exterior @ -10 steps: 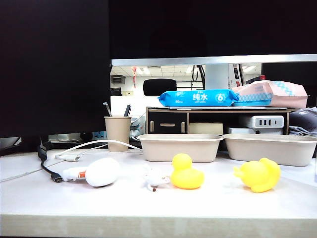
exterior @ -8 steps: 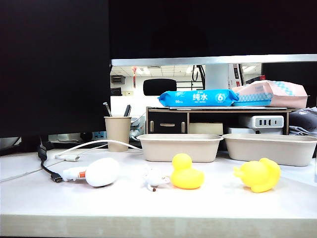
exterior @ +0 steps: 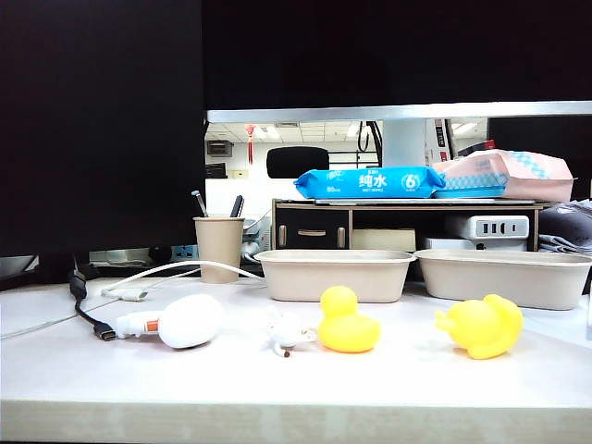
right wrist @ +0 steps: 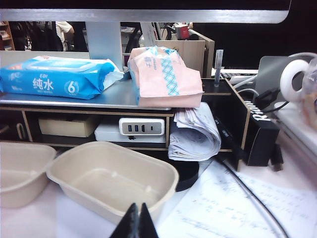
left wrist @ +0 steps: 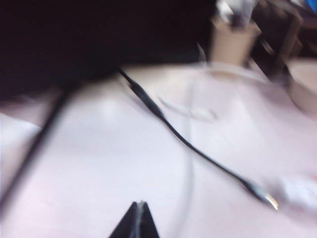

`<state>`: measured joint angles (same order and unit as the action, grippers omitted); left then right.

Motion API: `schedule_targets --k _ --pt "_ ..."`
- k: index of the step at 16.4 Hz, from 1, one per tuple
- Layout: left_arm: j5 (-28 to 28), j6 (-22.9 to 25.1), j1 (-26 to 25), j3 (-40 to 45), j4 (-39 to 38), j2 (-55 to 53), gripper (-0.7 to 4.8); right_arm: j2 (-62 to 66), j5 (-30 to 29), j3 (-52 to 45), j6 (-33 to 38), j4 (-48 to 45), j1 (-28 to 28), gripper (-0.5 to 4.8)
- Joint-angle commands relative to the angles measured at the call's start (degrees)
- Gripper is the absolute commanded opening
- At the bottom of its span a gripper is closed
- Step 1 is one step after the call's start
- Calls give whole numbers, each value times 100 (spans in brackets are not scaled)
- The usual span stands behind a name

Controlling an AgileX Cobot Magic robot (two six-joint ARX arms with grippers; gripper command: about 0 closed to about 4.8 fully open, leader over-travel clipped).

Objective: Put the dolls with similar colors into the same paper box, while dolls with different colors go into separate paper boxes.

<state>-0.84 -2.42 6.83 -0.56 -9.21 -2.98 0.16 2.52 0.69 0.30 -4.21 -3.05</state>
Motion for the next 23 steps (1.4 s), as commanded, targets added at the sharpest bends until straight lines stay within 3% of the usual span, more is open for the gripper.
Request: schedule_targets --k 1,3,5,8,11,13,15,17,19,21,23 --pt "13 9 863 2 -57 -586 -5 0 -468 -11 1370 -424 -7 1" --pt "-52 44 1521 2 258 -1010 -5 0 -1016 20 2448 -1038 -11 23" --pt "-50 46 1742 2 391 -1189 -5 0 -1329 297 2828 -1099 -11 23" --pt "-48 44 1777 2 415 -1215 -5 402 -1375 1169 2868 -710 -39 22" --pt "-48 44 1777 2 413 -1215 -5 2317 -2332 2170 2822 -673 -87 22" --pt "-48 46 1777 2 413 -1215 -5 4538 -3261 3373 2371 -638 -728 22" --pt "-46 44 1777 2 413 -1213 -5 6004 -3611 4286 2061 -439 -1545 22" --pt "-46 44 1777 2 413 -1211 -5 8032 -3915 5799 1163 782 -2614 22" --pt "-46 44 1777 2 413 -1211 -5 8959 -3950 6601 378 1945 -3128 23" --pt "-46 44 1777 2 415 -1211 -5 9947 -2990 7473 -623 3289 -3803 36" --pt "-46 44 1777 2 413 -1213 -5 10454 -2033 7882 -1001 3757 -4168 134"
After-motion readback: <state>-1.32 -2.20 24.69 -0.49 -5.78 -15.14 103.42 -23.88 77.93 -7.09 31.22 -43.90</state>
